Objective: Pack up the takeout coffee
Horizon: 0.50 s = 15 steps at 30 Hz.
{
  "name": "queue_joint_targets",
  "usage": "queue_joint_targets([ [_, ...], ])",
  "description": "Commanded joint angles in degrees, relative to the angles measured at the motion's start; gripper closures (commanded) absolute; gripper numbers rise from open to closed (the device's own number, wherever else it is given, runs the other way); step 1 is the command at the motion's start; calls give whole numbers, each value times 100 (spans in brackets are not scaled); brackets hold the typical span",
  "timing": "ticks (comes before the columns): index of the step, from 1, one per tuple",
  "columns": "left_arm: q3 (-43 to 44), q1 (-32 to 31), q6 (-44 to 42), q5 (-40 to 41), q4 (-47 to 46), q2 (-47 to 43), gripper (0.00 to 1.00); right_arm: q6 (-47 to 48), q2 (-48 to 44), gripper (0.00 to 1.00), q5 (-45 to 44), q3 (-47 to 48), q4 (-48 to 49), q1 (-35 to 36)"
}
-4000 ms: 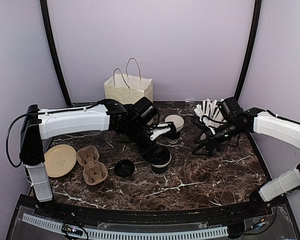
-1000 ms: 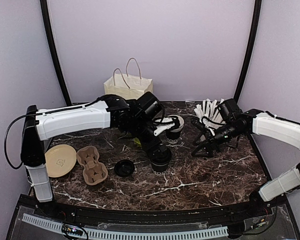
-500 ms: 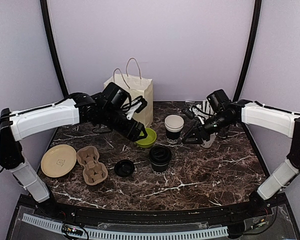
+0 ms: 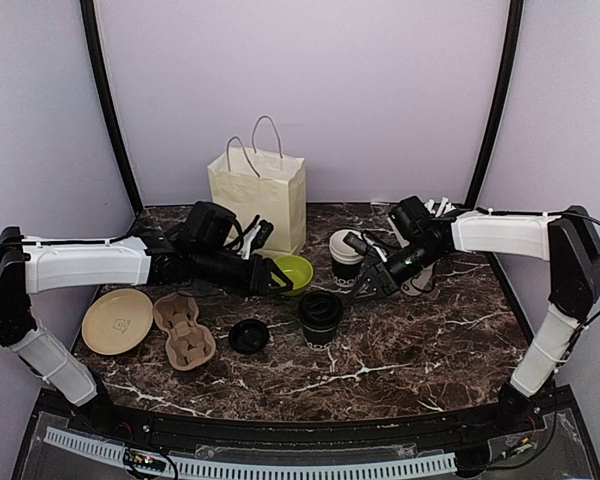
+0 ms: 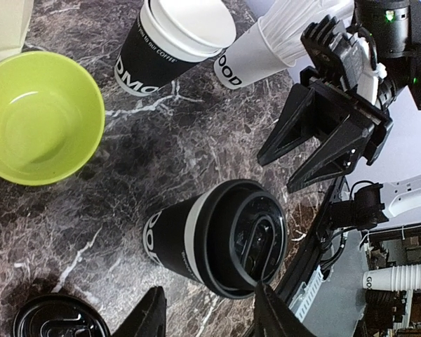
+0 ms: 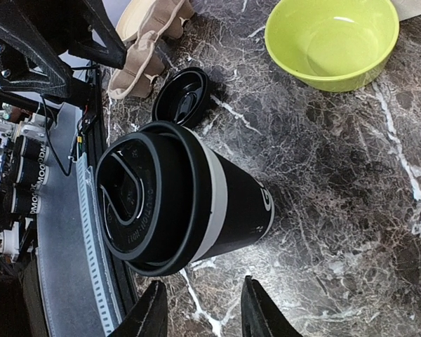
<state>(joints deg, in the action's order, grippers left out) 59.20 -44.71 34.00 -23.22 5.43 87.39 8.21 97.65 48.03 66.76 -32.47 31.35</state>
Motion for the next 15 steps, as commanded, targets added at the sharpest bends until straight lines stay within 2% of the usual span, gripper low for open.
queue_joint_targets([
  [1, -103, 38, 421, -403, -787, 126, 57, -124, 64, 64, 287, 144, 123, 72],
  [15, -23, 45, 450, -554, -854, 631, 59, -155, 293, 60, 439, 274, 118, 100],
])
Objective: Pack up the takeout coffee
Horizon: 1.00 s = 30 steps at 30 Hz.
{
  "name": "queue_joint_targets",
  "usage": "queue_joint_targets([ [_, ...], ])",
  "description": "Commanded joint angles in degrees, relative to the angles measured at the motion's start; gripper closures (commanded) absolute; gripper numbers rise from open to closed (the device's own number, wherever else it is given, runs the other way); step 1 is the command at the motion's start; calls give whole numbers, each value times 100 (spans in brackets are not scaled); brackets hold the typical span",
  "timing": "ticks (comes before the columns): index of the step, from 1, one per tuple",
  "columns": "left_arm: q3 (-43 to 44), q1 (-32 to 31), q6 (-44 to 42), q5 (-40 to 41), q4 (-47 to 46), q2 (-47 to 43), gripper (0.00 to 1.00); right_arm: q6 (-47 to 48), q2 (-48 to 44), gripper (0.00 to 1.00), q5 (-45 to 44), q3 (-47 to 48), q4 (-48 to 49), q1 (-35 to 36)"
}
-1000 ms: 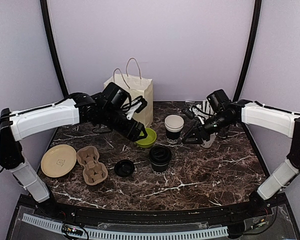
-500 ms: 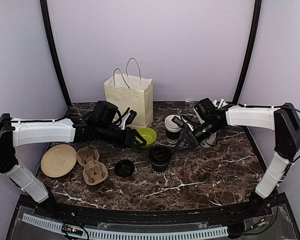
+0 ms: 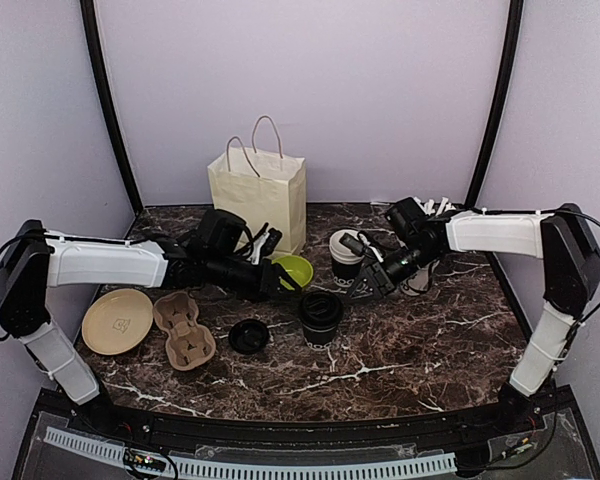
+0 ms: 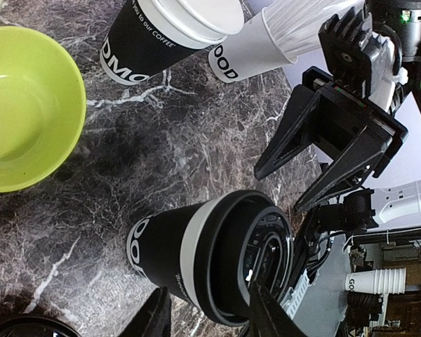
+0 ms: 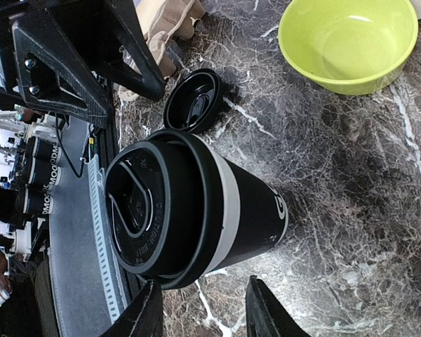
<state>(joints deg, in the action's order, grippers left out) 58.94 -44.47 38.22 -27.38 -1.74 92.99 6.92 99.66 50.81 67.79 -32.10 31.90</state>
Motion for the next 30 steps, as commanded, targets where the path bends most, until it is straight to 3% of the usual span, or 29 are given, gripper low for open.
queue_joint_targets([
  [1, 10, 28, 24, -160, -140, 97, 59, -32, 103, 60, 170, 180, 81, 44],
  [20, 22, 19, -148, -142, 127, 510, 60, -120, 463, 60, -28, 350, 76, 138],
  [30, 5, 23, -384, 155, 490, 663, 59, -149, 747, 61, -1061, 328, 38, 352],
])
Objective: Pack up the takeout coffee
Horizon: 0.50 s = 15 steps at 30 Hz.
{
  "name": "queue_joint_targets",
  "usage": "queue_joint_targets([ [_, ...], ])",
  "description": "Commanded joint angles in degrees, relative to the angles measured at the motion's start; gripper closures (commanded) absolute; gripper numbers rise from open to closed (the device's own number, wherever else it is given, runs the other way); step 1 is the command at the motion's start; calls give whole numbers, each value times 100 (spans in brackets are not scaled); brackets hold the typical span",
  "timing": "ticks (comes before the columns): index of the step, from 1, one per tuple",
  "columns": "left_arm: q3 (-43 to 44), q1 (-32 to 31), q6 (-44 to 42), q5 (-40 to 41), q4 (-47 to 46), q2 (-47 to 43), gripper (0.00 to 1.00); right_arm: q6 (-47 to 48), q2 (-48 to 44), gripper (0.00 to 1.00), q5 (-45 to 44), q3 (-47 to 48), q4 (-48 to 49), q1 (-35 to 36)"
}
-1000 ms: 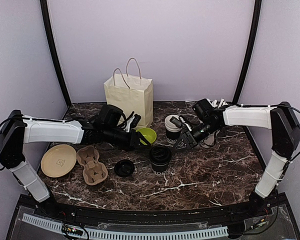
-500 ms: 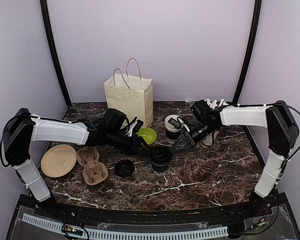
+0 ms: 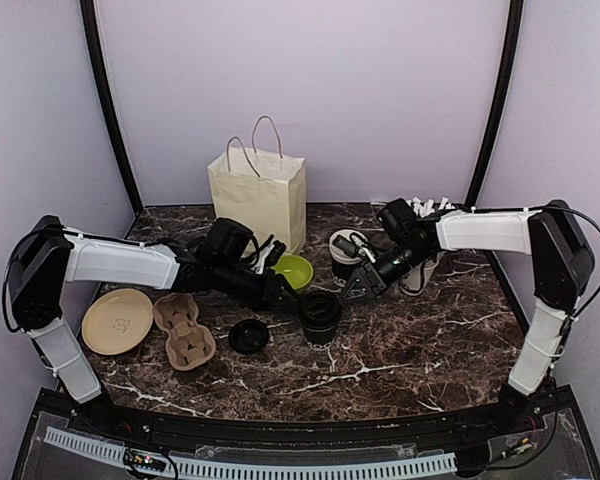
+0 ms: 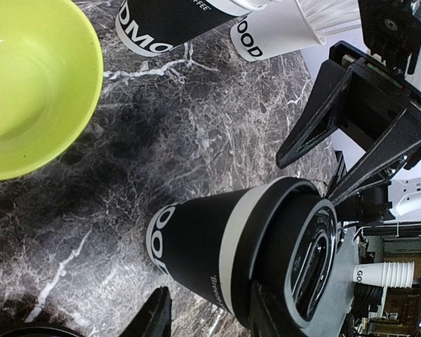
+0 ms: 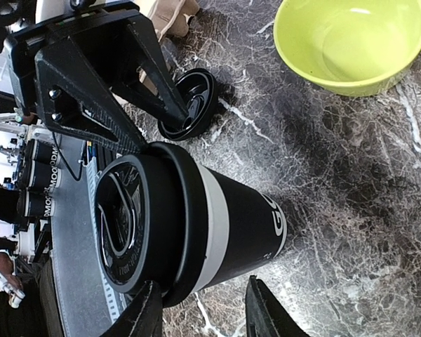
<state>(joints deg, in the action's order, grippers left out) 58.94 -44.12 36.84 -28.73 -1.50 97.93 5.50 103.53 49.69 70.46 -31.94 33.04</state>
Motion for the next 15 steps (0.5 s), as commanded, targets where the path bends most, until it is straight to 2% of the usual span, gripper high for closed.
queue_joint_targets([
  [1, -5, -11, -264, 303, 501, 184, 60, -17, 430, 62, -1194, 64, 11, 258],
  [5, -55, -9, -299, 350, 626, 324, 60, -48, 777, 64, -1995, 151, -130, 334],
  [15, -124, -10, -375, 449, 844, 285, 61, 79, 905, 66, -2246, 252, -327, 493],
])
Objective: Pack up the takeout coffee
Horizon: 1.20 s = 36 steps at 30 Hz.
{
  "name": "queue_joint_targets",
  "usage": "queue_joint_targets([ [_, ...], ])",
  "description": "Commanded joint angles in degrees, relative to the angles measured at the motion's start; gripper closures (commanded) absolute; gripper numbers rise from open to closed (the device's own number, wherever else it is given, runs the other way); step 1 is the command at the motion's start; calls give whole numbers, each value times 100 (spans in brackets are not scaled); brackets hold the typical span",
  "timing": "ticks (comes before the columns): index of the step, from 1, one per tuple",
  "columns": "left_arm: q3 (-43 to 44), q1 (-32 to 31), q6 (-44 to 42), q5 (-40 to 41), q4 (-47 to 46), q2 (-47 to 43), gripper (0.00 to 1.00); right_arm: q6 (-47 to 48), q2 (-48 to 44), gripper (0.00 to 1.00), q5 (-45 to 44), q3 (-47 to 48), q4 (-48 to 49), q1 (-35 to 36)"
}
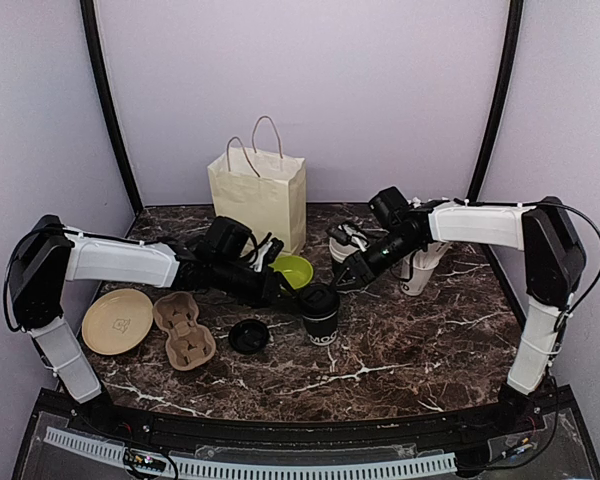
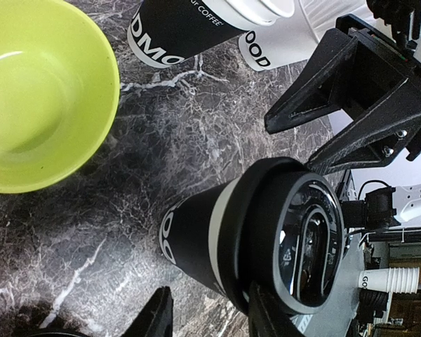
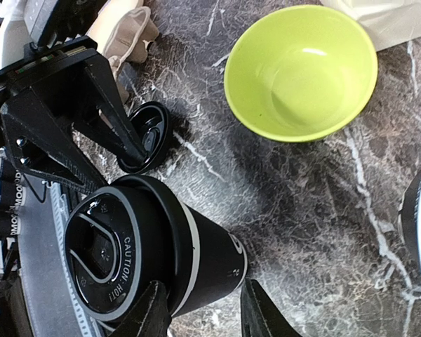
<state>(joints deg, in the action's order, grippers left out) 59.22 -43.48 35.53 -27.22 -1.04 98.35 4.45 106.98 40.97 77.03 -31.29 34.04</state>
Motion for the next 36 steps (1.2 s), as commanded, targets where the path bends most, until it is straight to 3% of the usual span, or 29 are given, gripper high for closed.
queue_joint_targets([
  [1, -175, -82, -255, 240, 688, 210, 61, 206, 495, 66, -1380, -415, -404, 393],
  [14, 15, -343, -350, -685, -460, -414, 60, 727, -327, 61, -488, -224, -684, 375],
  [30, 478, -326, -697, 360, 669, -804, 48, 977, -676, 50, -502, 171, -1224, 274],
  [36, 619, -160, -753, 390, 761, -636, 48, 1147, -1047, 43, -352, -281, -1307, 198],
])
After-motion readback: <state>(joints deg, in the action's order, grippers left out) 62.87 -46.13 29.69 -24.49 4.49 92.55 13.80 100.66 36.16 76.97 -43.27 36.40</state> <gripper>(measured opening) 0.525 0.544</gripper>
